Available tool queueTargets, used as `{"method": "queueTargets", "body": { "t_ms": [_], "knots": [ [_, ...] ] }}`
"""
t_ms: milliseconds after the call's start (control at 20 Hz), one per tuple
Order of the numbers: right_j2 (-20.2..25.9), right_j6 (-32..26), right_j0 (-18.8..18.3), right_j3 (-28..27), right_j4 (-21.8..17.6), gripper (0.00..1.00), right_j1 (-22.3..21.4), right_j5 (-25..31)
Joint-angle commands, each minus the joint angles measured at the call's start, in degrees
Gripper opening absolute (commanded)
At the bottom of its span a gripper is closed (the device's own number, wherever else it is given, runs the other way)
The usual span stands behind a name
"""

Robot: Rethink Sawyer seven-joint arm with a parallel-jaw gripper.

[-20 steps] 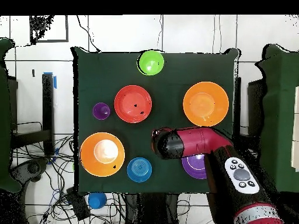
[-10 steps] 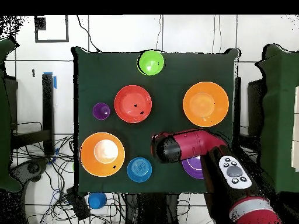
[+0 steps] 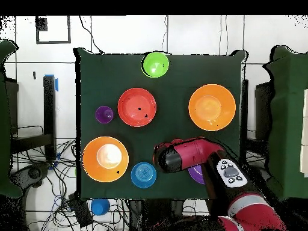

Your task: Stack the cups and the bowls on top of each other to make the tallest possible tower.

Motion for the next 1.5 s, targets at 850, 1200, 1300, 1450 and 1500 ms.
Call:
{"method": "queueTargets", "body": {
  "t_ms": [850, 1200, 1300, 1450, 1500],
  "knots": [
    [1.2, 0.8, 0.9, -3.5, -1.9, 0.00, 2.3, -2.9],
    [1.9, 1.6, 0.8, -2.3, -0.5, 0.00, 0.1, -2.9],
    [1.5, 2.9, 1.7, -1.3, 0.3, 0.00, -2.1, -2.8],
    [0.9, 3.9, 2.7, -0.1, 1.9, 0.00, -5.3, -0.7],
    [0.6, 4.3, 3.0, 0.4, 2.5, 0.00, -6.2, 0.2]
  ]
}}
